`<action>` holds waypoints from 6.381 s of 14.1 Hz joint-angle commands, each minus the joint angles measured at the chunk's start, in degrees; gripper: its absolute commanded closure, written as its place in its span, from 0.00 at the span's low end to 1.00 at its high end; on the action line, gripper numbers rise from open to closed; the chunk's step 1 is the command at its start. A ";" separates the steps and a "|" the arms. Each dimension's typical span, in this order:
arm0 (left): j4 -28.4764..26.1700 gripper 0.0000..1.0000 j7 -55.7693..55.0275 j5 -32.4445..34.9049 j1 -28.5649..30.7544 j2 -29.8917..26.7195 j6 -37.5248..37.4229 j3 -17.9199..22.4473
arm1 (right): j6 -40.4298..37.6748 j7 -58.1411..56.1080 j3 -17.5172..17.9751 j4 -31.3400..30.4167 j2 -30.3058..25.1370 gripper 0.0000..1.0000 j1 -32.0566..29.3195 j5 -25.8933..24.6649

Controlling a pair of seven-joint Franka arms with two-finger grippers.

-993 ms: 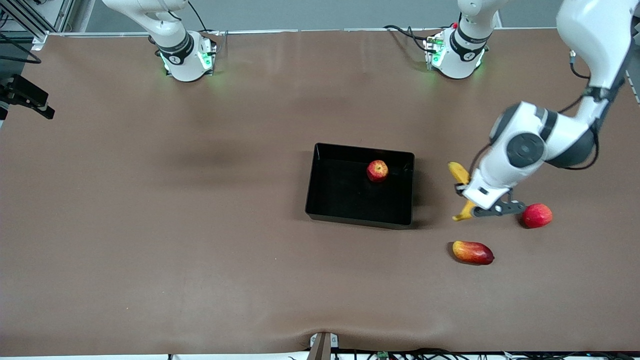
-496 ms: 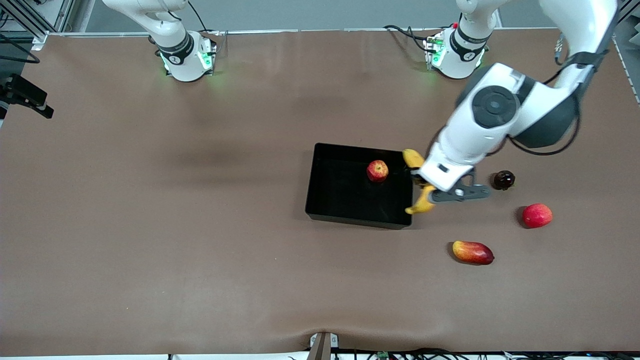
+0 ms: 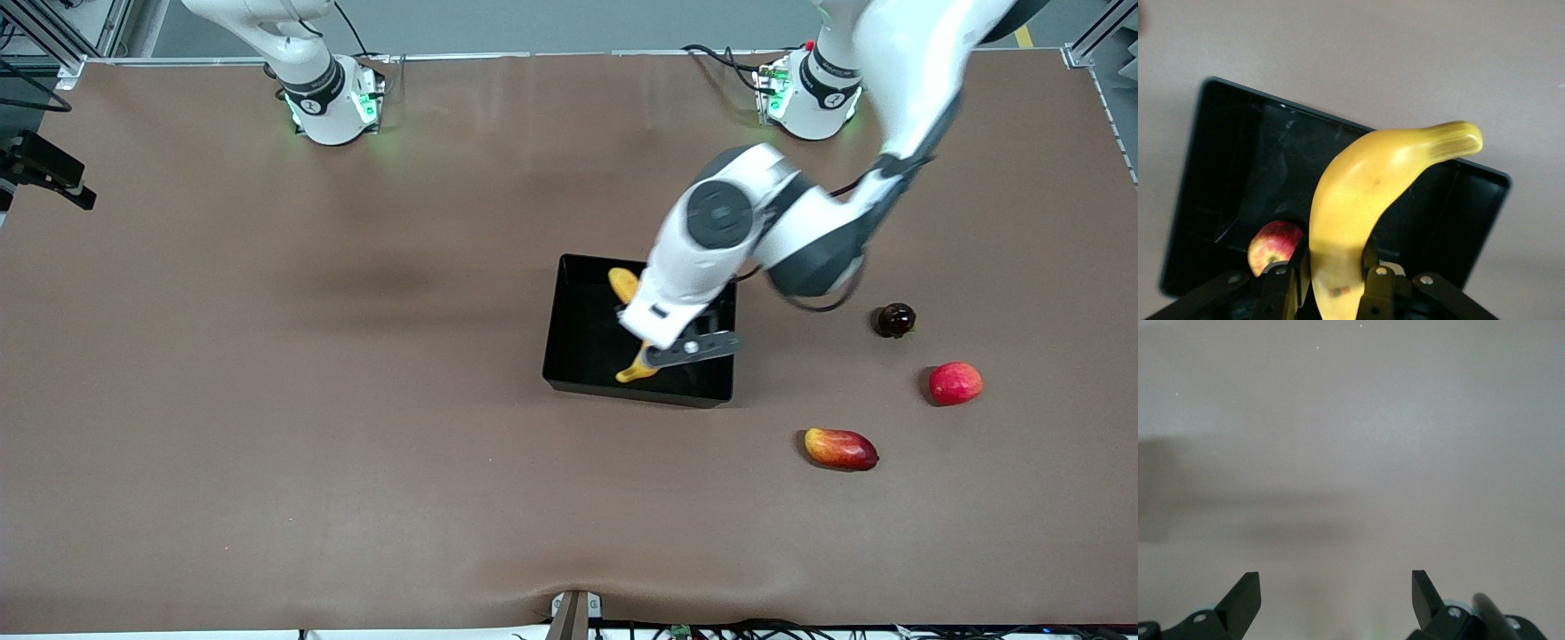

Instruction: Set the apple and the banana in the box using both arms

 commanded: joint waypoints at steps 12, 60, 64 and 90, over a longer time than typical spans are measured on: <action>3.16 1.00 -1.03 0.41 -10.05 10.78 -1.21 7.27 | -0.47 0.11 1.09 1.14 0.55 0.00 -1.37 -0.25; -2.37 0.00 48.89 -17.51 8.49 -36.14 -22.22 30.56 | -0.91 0.20 0.91 1.06 0.72 0.00 -2.16 1.51; -3.34 0.00 49.24 -18.04 8.67 -35.35 -20.64 30.03 | -0.91 0.20 0.91 1.06 0.72 0.00 -2.25 1.51; -3.70 0.00 50.65 -18.04 8.84 -36.14 -21.08 29.95 | -0.82 0.20 0.91 1.06 0.72 0.00 -2.42 1.51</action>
